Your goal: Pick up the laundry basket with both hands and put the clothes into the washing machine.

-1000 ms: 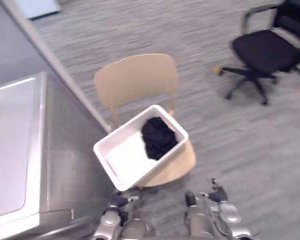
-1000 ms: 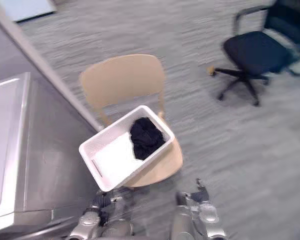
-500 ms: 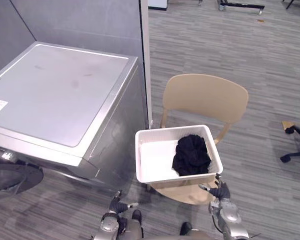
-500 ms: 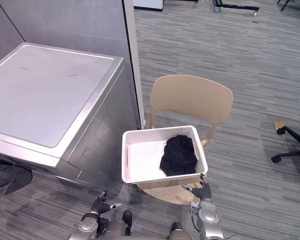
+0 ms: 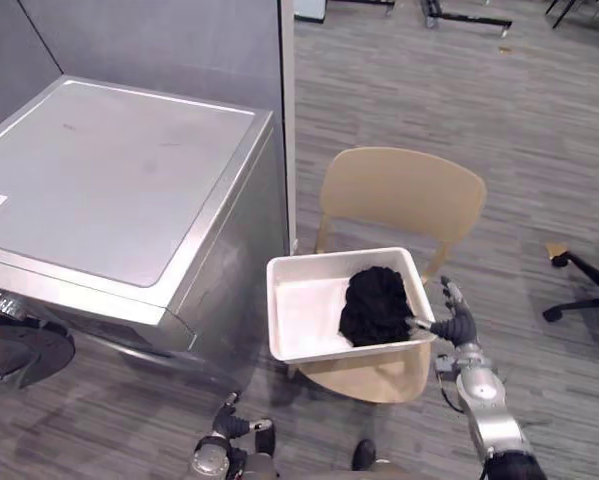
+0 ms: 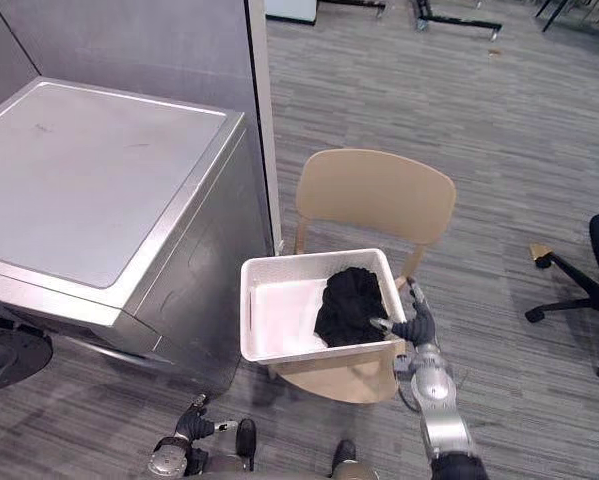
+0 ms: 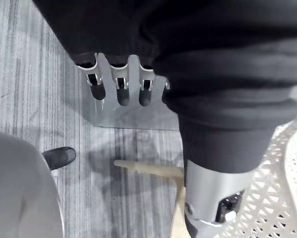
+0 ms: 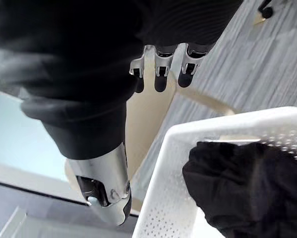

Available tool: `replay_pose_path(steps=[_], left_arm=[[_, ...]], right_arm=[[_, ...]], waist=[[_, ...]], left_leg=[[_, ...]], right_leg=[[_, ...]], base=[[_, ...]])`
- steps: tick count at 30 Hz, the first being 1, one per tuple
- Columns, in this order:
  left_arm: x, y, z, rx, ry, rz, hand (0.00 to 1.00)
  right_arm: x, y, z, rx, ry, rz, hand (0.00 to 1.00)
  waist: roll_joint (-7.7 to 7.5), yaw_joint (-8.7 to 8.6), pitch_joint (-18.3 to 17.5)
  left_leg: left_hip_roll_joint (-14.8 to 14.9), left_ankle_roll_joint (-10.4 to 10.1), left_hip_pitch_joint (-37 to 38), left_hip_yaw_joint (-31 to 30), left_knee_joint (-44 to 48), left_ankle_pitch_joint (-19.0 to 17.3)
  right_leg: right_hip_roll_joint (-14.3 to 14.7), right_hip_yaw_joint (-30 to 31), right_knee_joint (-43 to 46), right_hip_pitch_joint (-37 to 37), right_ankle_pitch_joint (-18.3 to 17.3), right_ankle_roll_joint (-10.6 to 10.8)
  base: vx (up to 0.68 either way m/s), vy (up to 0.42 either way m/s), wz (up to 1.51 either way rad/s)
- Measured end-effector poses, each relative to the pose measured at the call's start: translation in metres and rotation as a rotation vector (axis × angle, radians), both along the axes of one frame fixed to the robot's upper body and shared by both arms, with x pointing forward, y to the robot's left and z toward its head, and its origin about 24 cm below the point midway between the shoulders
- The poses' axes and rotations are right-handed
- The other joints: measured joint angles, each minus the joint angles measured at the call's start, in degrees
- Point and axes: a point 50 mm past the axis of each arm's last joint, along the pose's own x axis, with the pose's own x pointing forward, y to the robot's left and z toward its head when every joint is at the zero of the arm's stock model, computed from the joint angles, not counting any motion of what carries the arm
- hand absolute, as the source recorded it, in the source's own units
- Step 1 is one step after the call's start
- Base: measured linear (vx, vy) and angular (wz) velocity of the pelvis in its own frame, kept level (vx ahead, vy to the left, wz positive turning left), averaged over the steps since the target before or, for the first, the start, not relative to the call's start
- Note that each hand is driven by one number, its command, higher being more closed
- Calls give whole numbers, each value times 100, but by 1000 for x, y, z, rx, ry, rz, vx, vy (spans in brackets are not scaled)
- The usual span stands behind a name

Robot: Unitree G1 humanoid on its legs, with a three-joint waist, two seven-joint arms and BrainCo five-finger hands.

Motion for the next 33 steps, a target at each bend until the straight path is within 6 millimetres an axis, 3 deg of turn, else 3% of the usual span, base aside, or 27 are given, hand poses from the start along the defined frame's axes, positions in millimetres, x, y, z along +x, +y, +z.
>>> replay_pose_path(steps=[3, 5, 8, 10, 15, 17, 22, 30, 31, 33], left_arm=[[12, 0, 6, 0, -45, -8, 0], [23, -2, 12, -5, -101, -15, 0], [39, -5, 21, -9, -159, -26, 0], [47, -5, 26, -7, -191, -29, 0], [69, -6, 38, 1, -267, -33, 0], [74, -9, 41, -2, -285, -31, 0], [82, -14, 45, 2, -306, -42, 0], [94, -26, 51, -28, -337, -45, 0], [95, -27, 52, -36, -343, -41, 0], [99, -31, 54, -53, -353, -30, 0]], right_arm=[[38, -1, 15, -72, -8, 44, 0], [70, 0, 36, -122, -33, 59, 0], [101, -8, 64, -227, -28, 31, 0], [112, -14, 77, -298, -21, 10, 0], [134, -47, 136, -478, -72, -113, 0], [132, -63, 138, -534, -6, -168, 0], [121, -79, 113, -619, 172, -222, 0], [122, -80, 117, -632, 164, -246, 0], [123, -78, 118, -626, 158, -242, 100], [125, -76, 119, -618, 147, -239, 100]], waist=[[111, 126, 228], [226, 235, 583], [360, 400, 978], [391, 484, 1203], [533, 477, 1770], [611, 491, 1870], [742, 515, 1989], [758, 519, 1997], [758, 519, 1997], [759, 518, 1997]], left_leg=[[-69, -5, -379, -255, 267, 7], [-81, -6, -626, -321, 452, 8], [-99, -45, -896, -419, 526, 83], [-96, -44, -971, -436, 546, 85], [-135, 7, -1440, -545, 568, 227], [-142, 13, -1543, -618, 523, 295], [-146, -30, -1736, -735, 241, 529], [-135, -46, -1796, -725, -43, 715], [-130, -46, -1799, -723, -42, 715], [-134, -46, -1822, -698, -42, 715]], right_leg=[[-54, -271, 21, -115, 37, -20], [-54, -375, 41, -174, 36, -22], [-70, -421, 135, -384, 31, -30], [-81, -420, 219, -481, 17, -53], [-163, -429, 501, -1004, -5, -81], [-191, -427, 598, -1132, -30, -108], [-220, -398, 848, -1519, -131, -148], [-318, -227, 1446, -2006, -417, -165], [-319, -183, 1507, -2051, -432, -171], [-323, -98, 1570, -2127, -457, -169]], base=[[63, 30, 55], [-6, 8, 39], [-31, 9, 22], [-39, 6, 10], [-58, 20, 7], [-55, -3, 18], [-39, -23, 8], [-32, -61, -2], [-5, -59, -7], [-3, -56, -9]])
